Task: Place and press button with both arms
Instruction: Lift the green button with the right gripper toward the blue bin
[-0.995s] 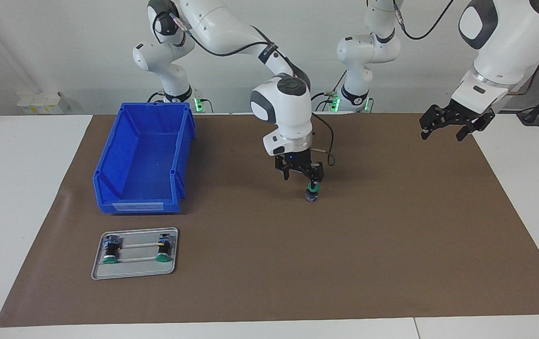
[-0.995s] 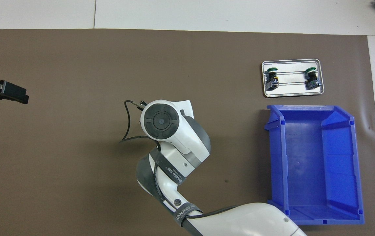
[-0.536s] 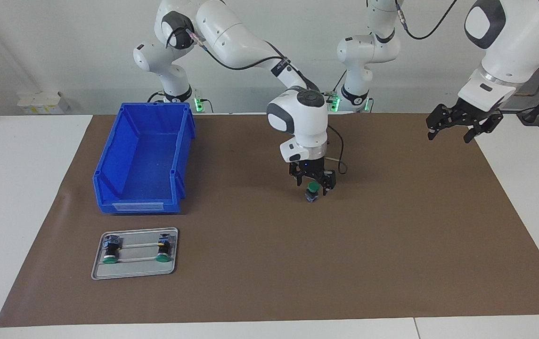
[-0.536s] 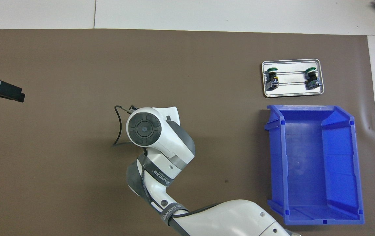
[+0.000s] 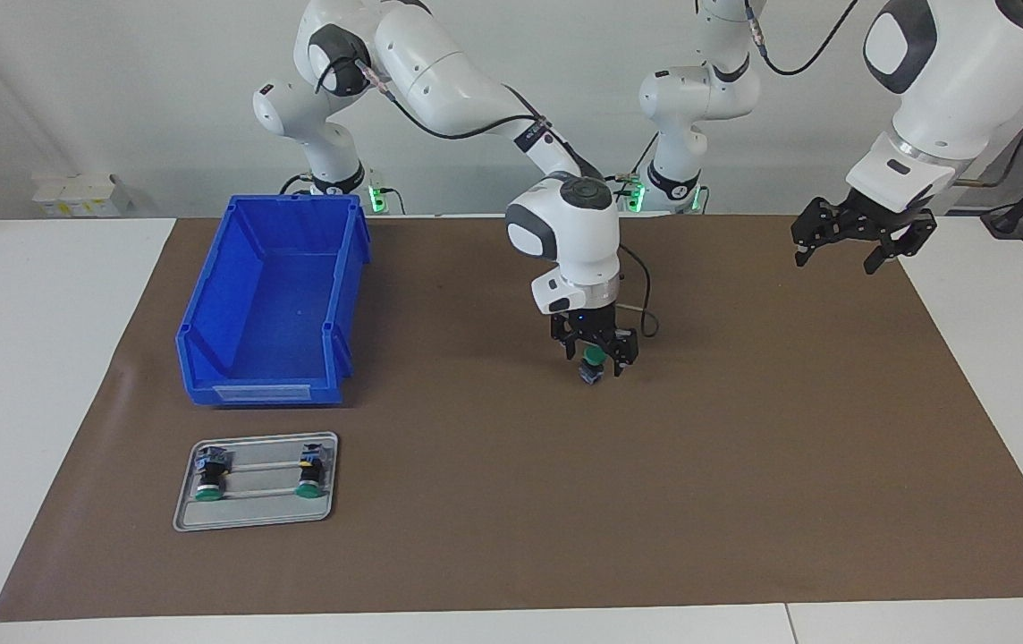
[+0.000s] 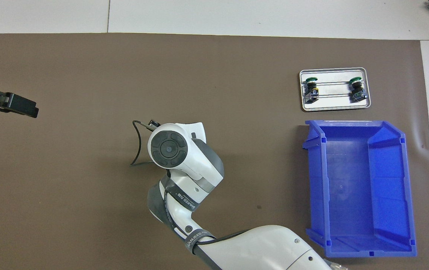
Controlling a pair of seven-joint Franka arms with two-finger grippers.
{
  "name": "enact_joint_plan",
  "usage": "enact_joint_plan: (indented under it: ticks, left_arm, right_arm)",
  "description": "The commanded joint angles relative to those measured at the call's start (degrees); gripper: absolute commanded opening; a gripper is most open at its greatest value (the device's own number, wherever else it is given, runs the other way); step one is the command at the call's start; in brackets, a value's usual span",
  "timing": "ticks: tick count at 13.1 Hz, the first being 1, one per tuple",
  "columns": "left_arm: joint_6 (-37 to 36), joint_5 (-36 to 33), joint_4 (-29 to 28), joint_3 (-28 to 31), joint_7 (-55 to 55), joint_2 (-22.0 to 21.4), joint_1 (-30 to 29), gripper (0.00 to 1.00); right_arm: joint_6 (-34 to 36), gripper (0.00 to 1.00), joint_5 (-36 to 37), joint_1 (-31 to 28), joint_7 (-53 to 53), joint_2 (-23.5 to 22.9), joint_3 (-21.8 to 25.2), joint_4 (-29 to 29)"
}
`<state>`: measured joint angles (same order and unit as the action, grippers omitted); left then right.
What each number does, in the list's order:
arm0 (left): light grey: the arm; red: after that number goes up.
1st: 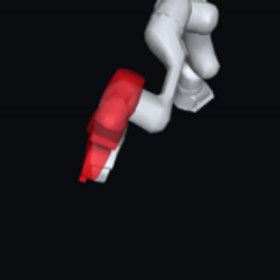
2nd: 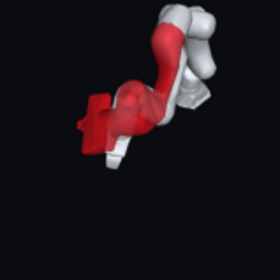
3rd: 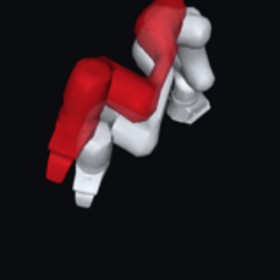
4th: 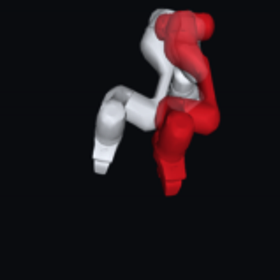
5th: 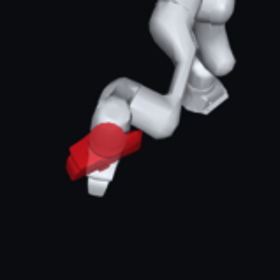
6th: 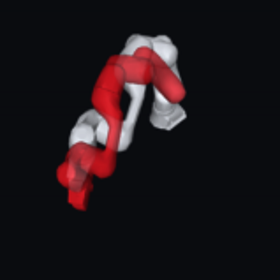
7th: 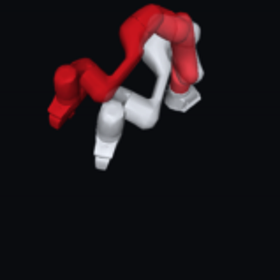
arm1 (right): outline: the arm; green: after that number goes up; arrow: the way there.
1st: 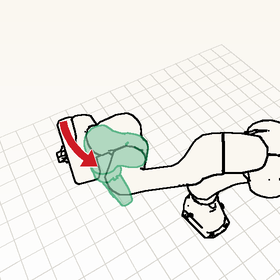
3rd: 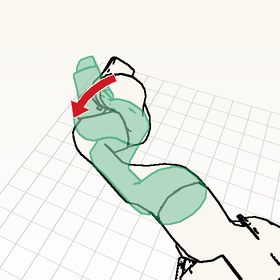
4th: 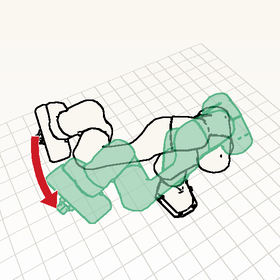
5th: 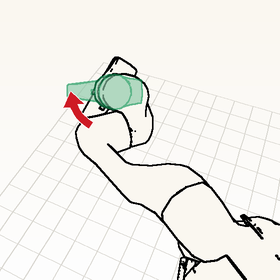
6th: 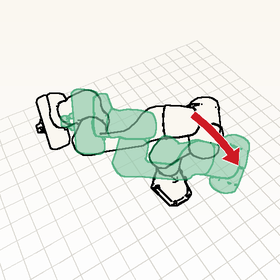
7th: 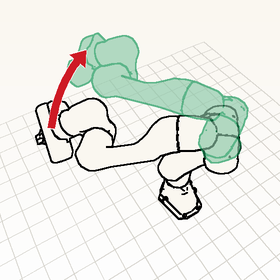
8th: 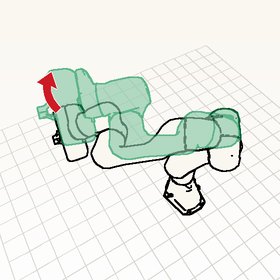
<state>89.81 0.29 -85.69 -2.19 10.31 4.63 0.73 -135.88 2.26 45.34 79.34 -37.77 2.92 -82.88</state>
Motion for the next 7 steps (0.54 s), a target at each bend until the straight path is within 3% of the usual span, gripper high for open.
enact_joint_plan:
  ticks: [1, 3, 5, 6, 7]
  left_arm:
    - [0.89, -0.91, -2.55, 0.43, 0.93, -1.81, 0.24, 1.0]
    - [0.8, -0.91, -2.99, 0.43, 0.41, -2.25, 0.15, 1.0]
    - [0.8, -0.91, -3.08, 0.78, 0.41, -2.26, -0.29, 1.0]
    - [0.46, -0.91, -3.08, 0.87, 0.32, -2.26, -0.46, 1.0]
    - [0.28, -0.91, -3.08, 0.95, 0.32, -2.26, -0.46, 1.0]
  right_arm:
    - [-1.49, 0.8, 0.99, 0.19, 0.64, 0.24, -0.02, -2.1]
    - [-1.41, 0.68, 1.0, 0.28, 0.56, 0.33, -0.02, -2.37]
    - [-1.32, 0.65, 1.08, 0.45, 0.21, 0.33, -0.02, -2.46]
    - [-1.15, 0.5, 1.08, 0.46, -0.67, 0.41, -0.02, -2.37]
    - [-1.14, 0.2, 1.08, 0.46, -1.63, 0.41, -0.02, -2.46]
